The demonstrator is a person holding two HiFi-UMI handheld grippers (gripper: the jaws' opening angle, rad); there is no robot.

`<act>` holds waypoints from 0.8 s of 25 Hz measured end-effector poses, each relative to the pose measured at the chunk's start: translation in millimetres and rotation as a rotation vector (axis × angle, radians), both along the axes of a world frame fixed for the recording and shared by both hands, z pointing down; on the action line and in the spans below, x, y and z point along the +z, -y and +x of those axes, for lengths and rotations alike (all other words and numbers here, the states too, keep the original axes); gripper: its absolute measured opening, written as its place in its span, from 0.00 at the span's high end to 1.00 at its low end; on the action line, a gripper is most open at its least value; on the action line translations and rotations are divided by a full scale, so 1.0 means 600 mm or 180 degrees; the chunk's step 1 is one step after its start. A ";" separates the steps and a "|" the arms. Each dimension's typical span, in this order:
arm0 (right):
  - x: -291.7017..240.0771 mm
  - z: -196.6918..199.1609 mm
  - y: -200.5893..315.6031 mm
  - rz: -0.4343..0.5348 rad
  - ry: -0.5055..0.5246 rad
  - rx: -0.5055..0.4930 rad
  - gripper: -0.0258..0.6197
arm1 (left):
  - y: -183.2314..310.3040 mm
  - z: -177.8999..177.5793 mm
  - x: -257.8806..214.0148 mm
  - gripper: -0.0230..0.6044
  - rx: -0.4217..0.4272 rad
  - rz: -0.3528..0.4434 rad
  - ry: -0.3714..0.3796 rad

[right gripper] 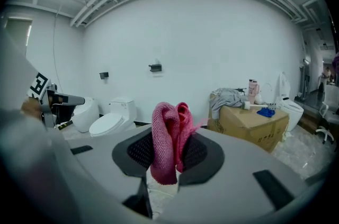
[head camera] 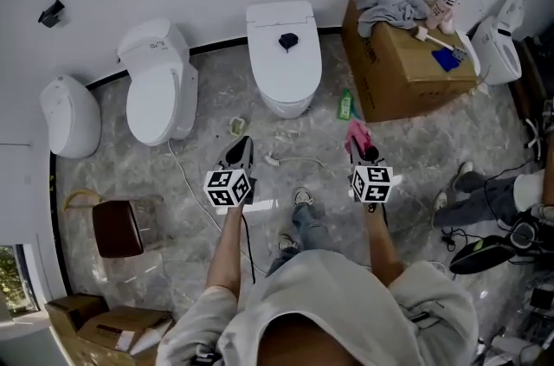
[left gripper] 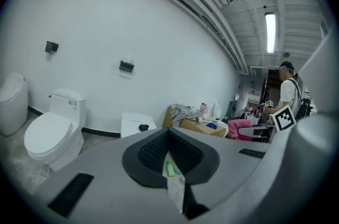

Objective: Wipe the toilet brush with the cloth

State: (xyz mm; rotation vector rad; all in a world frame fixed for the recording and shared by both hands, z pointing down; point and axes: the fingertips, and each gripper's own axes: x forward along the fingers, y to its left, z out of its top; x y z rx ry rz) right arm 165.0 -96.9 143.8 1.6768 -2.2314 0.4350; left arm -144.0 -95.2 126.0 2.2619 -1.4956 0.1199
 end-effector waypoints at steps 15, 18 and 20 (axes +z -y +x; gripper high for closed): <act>-0.141 0.018 -0.135 0.0461 -0.0024 0.0036 0.79 | -0.101 -0.002 -0.140 0.93 0.0020 0.0412 0.0085; -0.153 0.014 -0.152 0.0486 -0.0024 0.0057 0.79 | -0.119 -0.007 -0.145 0.93 -0.0006 0.0413 0.0061; -0.154 0.011 -0.162 0.0481 -0.0043 0.0042 0.79 | -0.131 -0.010 -0.148 0.93 -0.0009 0.0413 0.0064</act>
